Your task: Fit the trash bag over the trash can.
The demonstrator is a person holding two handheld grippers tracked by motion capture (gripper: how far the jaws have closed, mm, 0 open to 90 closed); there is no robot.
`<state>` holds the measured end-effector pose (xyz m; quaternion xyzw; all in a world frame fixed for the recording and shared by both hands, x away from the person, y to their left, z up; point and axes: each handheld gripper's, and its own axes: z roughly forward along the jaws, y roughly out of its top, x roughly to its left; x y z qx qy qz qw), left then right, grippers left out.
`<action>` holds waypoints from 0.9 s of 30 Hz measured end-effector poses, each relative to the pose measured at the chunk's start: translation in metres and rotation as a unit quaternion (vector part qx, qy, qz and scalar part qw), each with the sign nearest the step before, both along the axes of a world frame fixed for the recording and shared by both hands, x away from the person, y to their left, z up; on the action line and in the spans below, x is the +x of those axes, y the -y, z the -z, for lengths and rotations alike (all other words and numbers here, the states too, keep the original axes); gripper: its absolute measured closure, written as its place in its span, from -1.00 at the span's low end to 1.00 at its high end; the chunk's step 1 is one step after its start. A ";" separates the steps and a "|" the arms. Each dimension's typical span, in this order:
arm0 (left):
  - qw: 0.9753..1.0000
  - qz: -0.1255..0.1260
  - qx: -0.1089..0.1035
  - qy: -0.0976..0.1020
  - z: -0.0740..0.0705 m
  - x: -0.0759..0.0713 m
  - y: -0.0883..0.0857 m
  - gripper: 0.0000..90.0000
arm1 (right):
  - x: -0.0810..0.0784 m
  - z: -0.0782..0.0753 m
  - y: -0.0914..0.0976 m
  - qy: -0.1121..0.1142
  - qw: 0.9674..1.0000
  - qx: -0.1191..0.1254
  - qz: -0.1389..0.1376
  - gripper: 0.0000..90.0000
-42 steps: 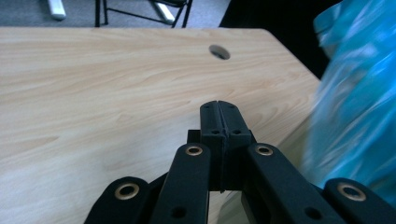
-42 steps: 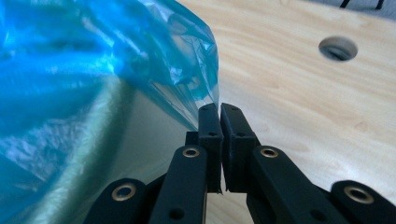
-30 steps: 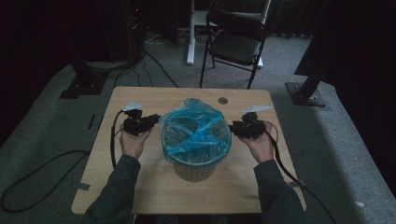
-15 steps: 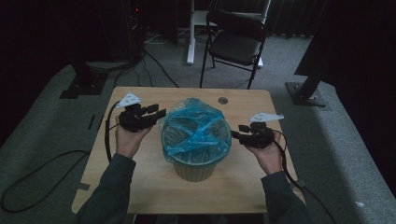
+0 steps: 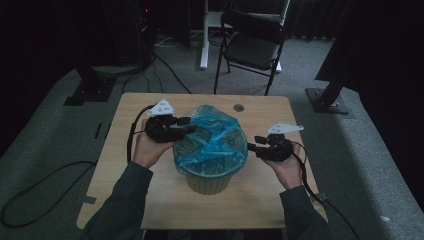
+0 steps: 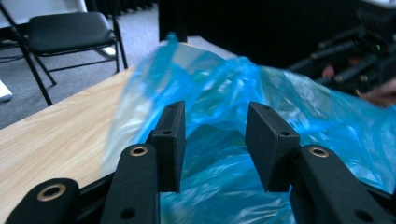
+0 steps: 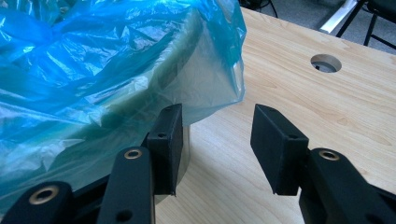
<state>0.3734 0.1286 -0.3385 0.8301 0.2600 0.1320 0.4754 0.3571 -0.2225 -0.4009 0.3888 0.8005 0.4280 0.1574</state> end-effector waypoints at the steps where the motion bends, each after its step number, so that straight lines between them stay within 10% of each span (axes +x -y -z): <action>1: 1.000 0.005 0.009 0.001 -0.001 0.000 0.004 0.32 | 0.000 0.001 0.000 0.000 1.000 0.000 -0.001 0.19; 11: 0.991 0.056 0.123 0.003 -0.005 0.000 0.044 0.33 | -0.001 0.005 0.002 -0.002 1.000 0.002 -0.002 0.19; 19: 0.984 0.065 0.165 -0.003 0.000 0.003 0.057 0.33 | -0.002 0.008 0.005 -0.002 1.000 0.004 0.000 0.19; 27: 0.962 0.065 0.264 -0.006 0.018 0.009 0.081 0.29 | -0.003 0.011 0.006 -0.004 1.000 0.006 0.002 0.19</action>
